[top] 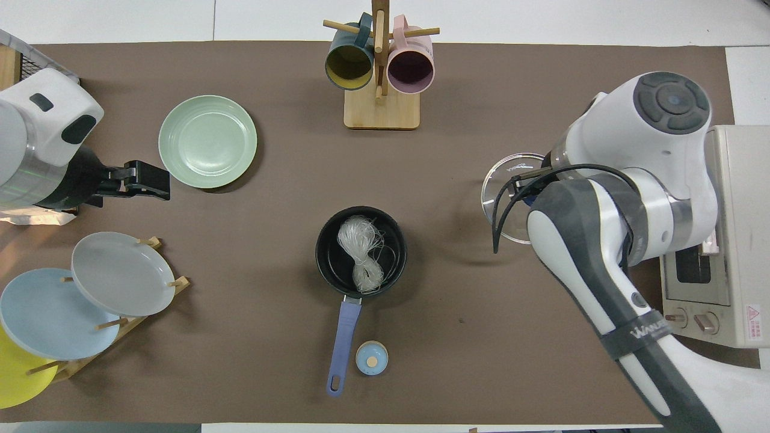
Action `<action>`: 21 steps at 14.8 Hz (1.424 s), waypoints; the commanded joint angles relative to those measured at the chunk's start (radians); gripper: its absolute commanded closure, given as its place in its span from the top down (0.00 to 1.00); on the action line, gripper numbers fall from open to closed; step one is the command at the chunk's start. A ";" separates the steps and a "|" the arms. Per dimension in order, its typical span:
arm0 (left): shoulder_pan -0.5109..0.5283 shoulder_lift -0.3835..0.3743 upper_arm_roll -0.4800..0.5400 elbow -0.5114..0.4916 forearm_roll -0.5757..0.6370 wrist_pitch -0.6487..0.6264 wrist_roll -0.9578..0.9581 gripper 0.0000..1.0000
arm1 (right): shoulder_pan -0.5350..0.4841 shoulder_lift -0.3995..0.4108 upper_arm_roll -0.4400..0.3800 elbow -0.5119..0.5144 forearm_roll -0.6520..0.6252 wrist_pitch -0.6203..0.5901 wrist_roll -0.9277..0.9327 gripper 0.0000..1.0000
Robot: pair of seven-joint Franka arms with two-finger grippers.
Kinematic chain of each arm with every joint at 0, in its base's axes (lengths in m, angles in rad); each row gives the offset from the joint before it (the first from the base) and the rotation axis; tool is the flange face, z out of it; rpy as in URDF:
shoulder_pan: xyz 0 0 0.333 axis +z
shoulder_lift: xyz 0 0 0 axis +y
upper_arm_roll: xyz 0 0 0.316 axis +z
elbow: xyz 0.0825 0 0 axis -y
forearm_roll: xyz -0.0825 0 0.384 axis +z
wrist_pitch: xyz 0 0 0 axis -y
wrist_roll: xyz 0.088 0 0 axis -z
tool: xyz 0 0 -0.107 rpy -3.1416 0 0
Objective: Transfer vermicelli from plate to pot
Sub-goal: 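Withdraw the left gripper while the right gripper lifts the glass lid, then move the glass lid over the pot with the right gripper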
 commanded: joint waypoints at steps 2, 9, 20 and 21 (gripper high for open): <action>-0.007 -0.007 -0.001 0.077 0.044 -0.158 0.014 1.00 | 0.103 0.055 0.000 0.130 0.020 -0.047 0.184 0.55; 0.025 0.019 -0.014 0.113 -0.015 -0.120 0.017 1.00 | 0.322 0.068 0.000 0.160 0.022 -0.001 0.506 0.48; 0.022 0.016 -0.008 0.073 -0.041 -0.082 0.028 1.00 | 0.468 0.148 0.000 0.184 0.000 0.056 0.681 0.45; 0.022 0.018 -0.007 0.073 -0.041 -0.076 0.028 1.00 | 0.467 0.149 -0.002 0.183 0.002 0.057 0.681 0.45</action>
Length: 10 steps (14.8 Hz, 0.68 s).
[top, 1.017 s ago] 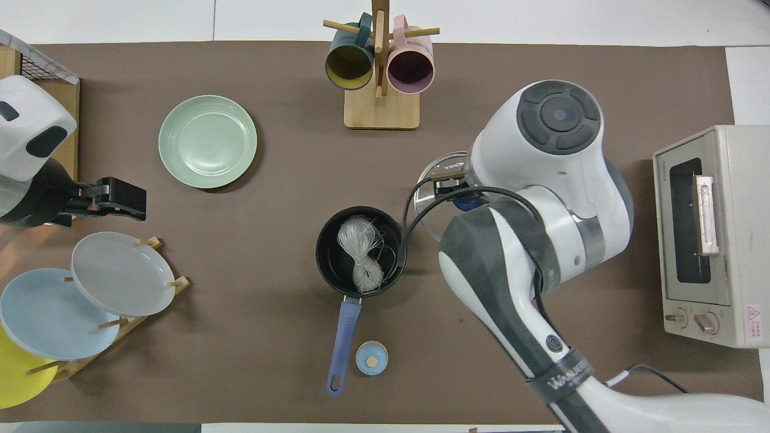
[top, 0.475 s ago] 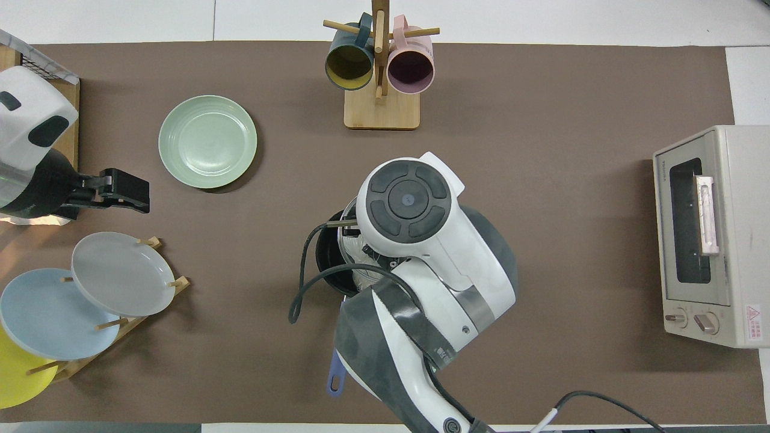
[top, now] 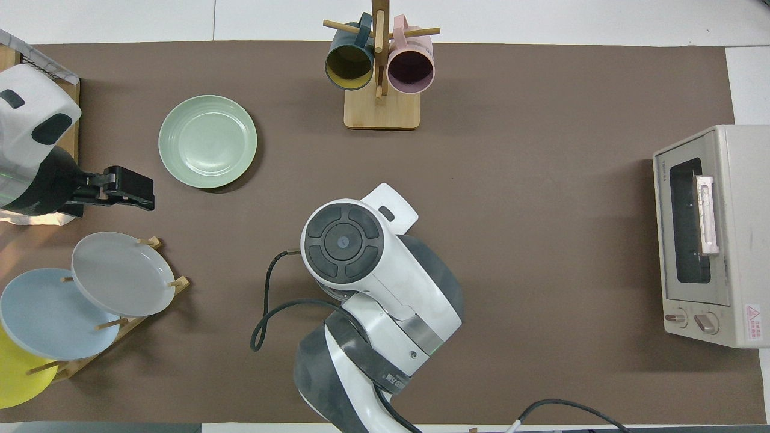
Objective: Transfer vermicelli from plate to pot
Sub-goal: 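Move the glass lid over the pot with the right gripper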
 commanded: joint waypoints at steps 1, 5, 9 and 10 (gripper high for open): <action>0.014 0.000 -0.003 -0.019 -0.022 0.033 0.017 1.00 | -0.007 0.030 -0.004 0.029 0.011 0.017 0.019 0.45; 0.010 0.011 -0.001 -0.015 -0.019 0.028 0.017 1.00 | -0.002 0.032 -0.004 0.002 0.013 0.025 0.019 0.45; 0.010 0.008 -0.003 -0.019 -0.019 0.024 0.018 1.00 | -0.004 0.036 -0.004 -0.003 0.014 0.026 0.019 0.45; 0.010 0.010 -0.003 -0.019 -0.019 0.023 0.018 1.00 | -0.002 0.044 -0.004 -0.003 0.014 0.028 0.019 0.45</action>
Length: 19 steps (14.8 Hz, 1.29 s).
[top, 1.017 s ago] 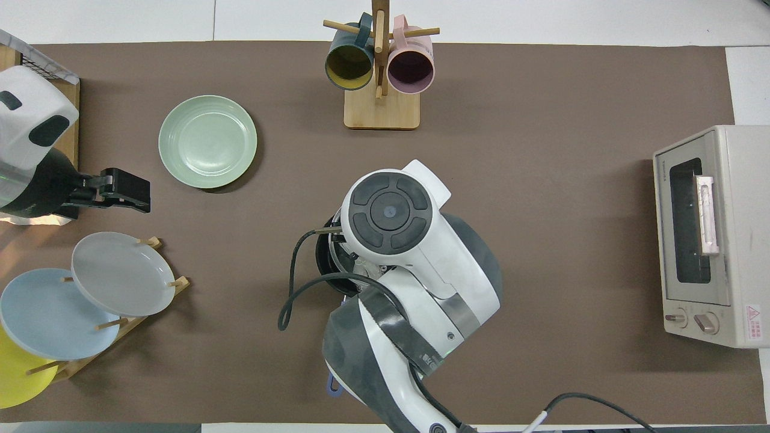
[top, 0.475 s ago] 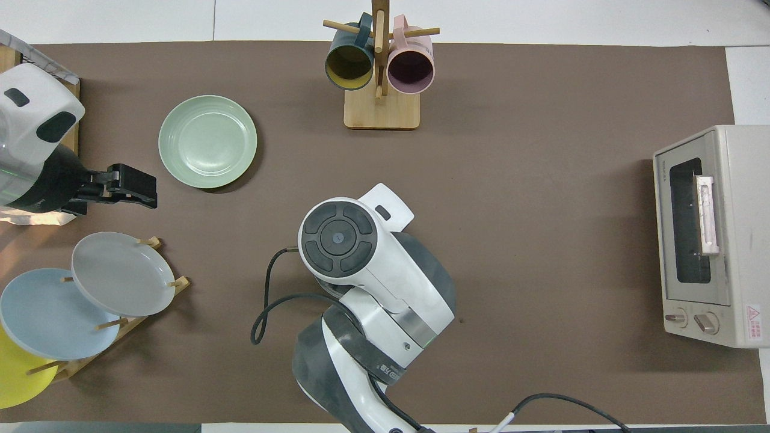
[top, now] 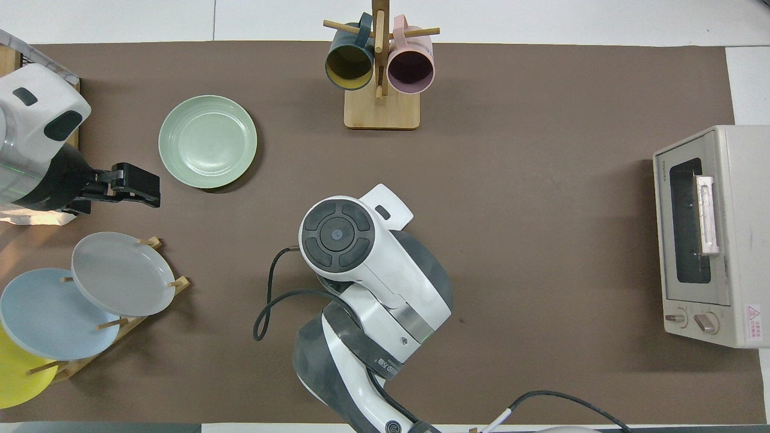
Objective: Transfer vermicelli from plate to pot
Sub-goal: 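Move the glass lid over the pot with the right gripper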
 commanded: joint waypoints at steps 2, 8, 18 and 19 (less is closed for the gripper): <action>0.010 -0.008 -0.003 -0.013 -0.016 0.007 0.017 1.00 | 0.001 0.006 0.000 -0.004 0.016 0.018 0.018 0.45; 0.021 -0.007 -0.011 -0.008 -0.016 0.004 0.015 1.00 | 0.007 0.020 0.000 -0.013 0.016 0.039 0.019 0.45; 0.023 -0.016 -0.019 -0.014 -0.018 0.004 0.014 1.00 | 0.016 0.020 -0.002 -0.013 -0.040 0.040 0.034 0.46; 0.024 -0.016 -0.019 -0.014 -0.018 0.006 0.009 1.00 | 0.018 0.020 -0.002 -0.015 -0.044 0.043 0.042 0.46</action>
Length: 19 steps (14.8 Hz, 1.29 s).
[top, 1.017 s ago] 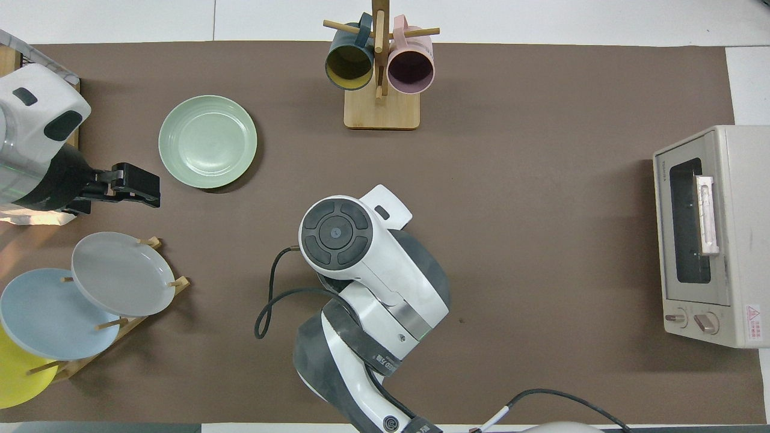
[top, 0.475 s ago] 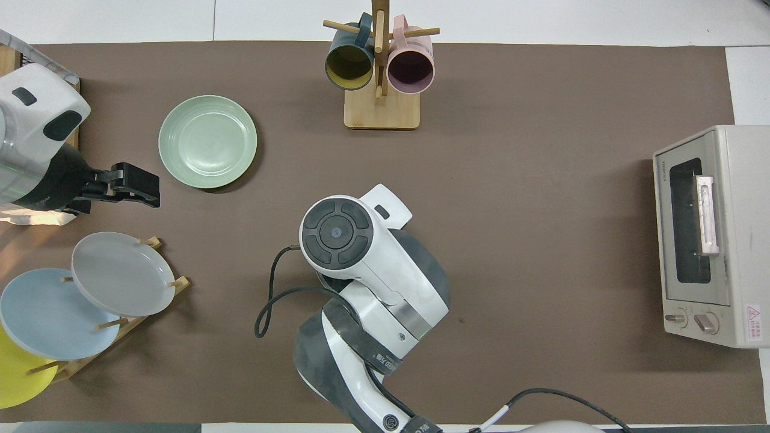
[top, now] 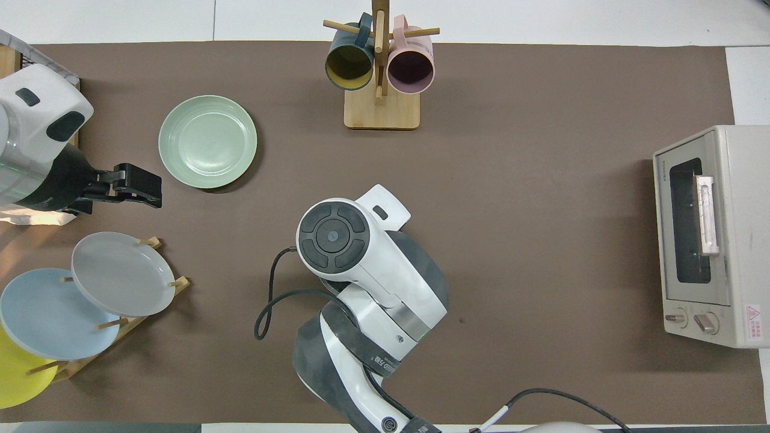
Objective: Transfer vermicelli from plate to pot
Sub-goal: 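Move the glass lid over the pot with the right gripper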
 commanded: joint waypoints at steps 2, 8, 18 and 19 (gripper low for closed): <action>0.022 -0.014 -0.013 -0.013 -0.018 0.007 0.010 1.00 | 0.020 0.008 -0.001 -0.015 -0.044 0.038 0.046 0.47; 0.035 -0.014 -0.029 -0.014 -0.021 0.015 0.017 1.00 | 0.024 0.009 0.001 -0.027 -0.067 0.084 0.090 0.52; 0.055 -0.012 -0.048 -0.011 -0.024 0.015 0.017 1.00 | 0.004 -0.002 -0.004 -0.018 -0.058 0.072 0.090 1.00; 0.062 -0.012 -0.049 -0.010 -0.024 0.015 0.017 1.00 | -0.013 -0.017 -0.008 -0.017 -0.058 0.060 0.084 1.00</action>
